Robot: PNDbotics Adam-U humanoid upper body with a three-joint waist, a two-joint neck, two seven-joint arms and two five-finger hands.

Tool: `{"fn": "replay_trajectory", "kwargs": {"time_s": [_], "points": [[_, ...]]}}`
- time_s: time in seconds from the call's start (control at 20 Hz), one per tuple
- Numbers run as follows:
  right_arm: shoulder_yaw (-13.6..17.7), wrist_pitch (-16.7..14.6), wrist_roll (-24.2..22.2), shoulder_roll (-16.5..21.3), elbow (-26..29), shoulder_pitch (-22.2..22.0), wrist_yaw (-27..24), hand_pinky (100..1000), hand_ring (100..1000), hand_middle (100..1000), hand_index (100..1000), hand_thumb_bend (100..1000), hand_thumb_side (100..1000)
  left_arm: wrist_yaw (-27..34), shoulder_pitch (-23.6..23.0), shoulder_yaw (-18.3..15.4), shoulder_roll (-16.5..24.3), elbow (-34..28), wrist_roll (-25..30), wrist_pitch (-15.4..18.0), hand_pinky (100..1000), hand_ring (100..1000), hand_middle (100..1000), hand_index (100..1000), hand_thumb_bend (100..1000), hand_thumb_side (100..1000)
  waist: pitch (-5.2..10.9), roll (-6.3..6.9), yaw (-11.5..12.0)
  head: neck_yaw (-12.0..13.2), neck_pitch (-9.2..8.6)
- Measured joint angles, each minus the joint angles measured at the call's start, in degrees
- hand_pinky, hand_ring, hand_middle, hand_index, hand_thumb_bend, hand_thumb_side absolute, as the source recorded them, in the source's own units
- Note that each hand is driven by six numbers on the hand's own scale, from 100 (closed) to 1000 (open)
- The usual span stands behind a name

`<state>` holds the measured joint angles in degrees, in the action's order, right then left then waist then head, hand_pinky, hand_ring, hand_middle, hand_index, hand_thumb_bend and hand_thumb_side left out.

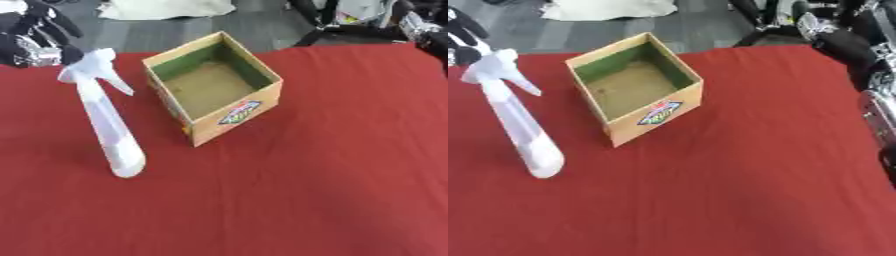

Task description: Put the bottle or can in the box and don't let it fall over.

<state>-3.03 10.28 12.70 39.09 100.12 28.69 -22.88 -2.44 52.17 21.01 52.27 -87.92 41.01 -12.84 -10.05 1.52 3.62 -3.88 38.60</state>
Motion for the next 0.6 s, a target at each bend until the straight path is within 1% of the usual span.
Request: {"fn": "replay_trajectory", "kwargs": {"time_s": [0.4, 0.5, 0.55, 0.6], "points": [[-0.2, 0.0, 0.0, -0.1, 0.0, 0.0, 0.0, 799, 790, 755, 846, 237, 251, 0.5, 0.9, 0.3, -0.7, 0.2, 1.4, 0.8, 792, 825, 823, 835, 308, 567, -0.21, 0.12, -0.5, 0.2, 0.00], [-0.2, 0.0, 0.0, -0.1, 0.0, 0.0, 0.0, 799, 790, 755, 847, 236, 252, 0.4, 1.1, 0.4, -1.0, 0.4, 1.8, 0.9, 785, 808, 811, 829, 317, 539, -0.26, 0.12, -0.7, 0.2, 0.00], [-0.2, 0.0, 0.0, -0.2, 0.0, 0.0, 0.0, 799, 790, 755, 847, 235, 253, 0.4, 1.3, 0.6, -1.0, 0.4, 2.1, 1.0, 783, 802, 806, 824, 322, 503, -0.28, 0.12, -0.8, 0.2, 0.00], [-0.2, 0.0, 0.0, -0.2, 0.0, 0.1, 0.0, 799, 790, 755, 847, 234, 253, 0.3, 1.3, 0.7, -1.1, 0.5, 2.3, 1.1, 780, 799, 803, 822, 323, 490, -0.30, 0.14, -0.8, 0.2, 0.00]]}}
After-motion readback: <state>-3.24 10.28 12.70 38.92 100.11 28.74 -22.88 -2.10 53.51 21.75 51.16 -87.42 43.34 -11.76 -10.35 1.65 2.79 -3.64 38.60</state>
